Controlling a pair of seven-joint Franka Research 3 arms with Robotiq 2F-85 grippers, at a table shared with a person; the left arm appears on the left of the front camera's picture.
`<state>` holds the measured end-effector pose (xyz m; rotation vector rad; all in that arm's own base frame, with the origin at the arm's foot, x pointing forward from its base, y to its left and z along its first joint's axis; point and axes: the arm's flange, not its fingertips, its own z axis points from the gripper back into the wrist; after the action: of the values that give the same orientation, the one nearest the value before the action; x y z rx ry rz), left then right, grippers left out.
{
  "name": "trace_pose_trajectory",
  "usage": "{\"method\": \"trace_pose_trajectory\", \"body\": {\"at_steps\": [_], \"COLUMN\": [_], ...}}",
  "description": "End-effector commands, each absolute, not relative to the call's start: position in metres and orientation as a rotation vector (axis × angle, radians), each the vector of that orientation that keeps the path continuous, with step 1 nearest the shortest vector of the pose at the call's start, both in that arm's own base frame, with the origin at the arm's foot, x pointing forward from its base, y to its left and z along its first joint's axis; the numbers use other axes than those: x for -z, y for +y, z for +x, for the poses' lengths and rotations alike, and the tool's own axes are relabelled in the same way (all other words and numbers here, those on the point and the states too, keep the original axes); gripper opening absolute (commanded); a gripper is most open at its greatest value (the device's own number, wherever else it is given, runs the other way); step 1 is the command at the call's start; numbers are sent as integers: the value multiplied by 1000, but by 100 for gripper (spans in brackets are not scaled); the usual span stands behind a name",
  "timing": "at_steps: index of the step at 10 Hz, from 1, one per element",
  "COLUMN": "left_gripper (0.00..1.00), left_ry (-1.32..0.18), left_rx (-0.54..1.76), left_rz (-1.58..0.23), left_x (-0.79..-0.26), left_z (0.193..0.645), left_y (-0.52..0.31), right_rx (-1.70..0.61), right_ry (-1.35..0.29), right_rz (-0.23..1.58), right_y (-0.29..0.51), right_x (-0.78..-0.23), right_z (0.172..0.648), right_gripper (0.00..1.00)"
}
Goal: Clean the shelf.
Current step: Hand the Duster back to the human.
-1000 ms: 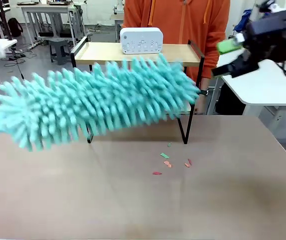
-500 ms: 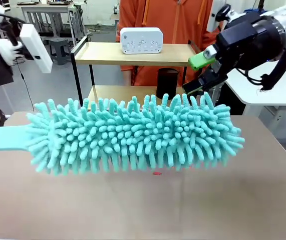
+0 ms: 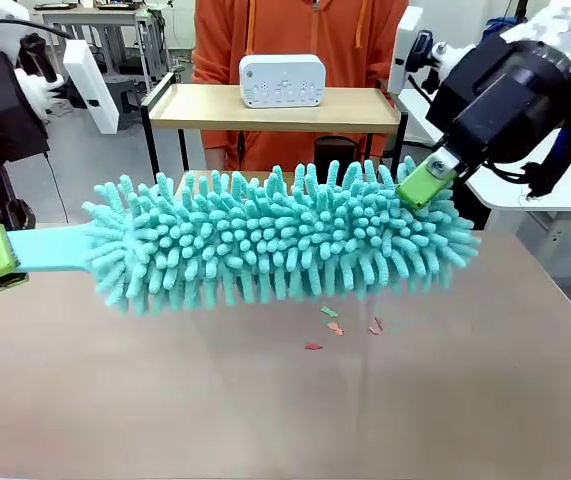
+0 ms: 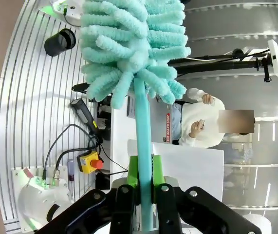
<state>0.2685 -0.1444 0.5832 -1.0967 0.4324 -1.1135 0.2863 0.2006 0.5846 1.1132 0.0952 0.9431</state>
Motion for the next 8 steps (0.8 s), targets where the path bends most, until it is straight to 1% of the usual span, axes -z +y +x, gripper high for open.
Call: {"method": "trace_pose_trajectory", "body": {"at_steps": [1, 2, 4, 8], "left_gripper": [12, 12, 12, 12], "left_ry": [430, 431, 403, 401], "left_rx": [1137, 1137, 1139, 1154], "left_rz": [-1124, -1132, -1128, -1121], "left_x": [-585, -585, -584, -582], "left_z": [267, 266, 268, 271], "left_y": [-148, -149, -156, -174], "right_rx": [-949, -946, -953, -978], "right_ry": [87, 70, 96, 113], "right_rz": [1102, 1102, 1112, 1122], "right_y": [200, 202, 209, 214], "right_x": [-589, -589, -586, -585], "right_z": [289, 288, 286, 279], "right_gripper": [100, 100, 100, 100]}}
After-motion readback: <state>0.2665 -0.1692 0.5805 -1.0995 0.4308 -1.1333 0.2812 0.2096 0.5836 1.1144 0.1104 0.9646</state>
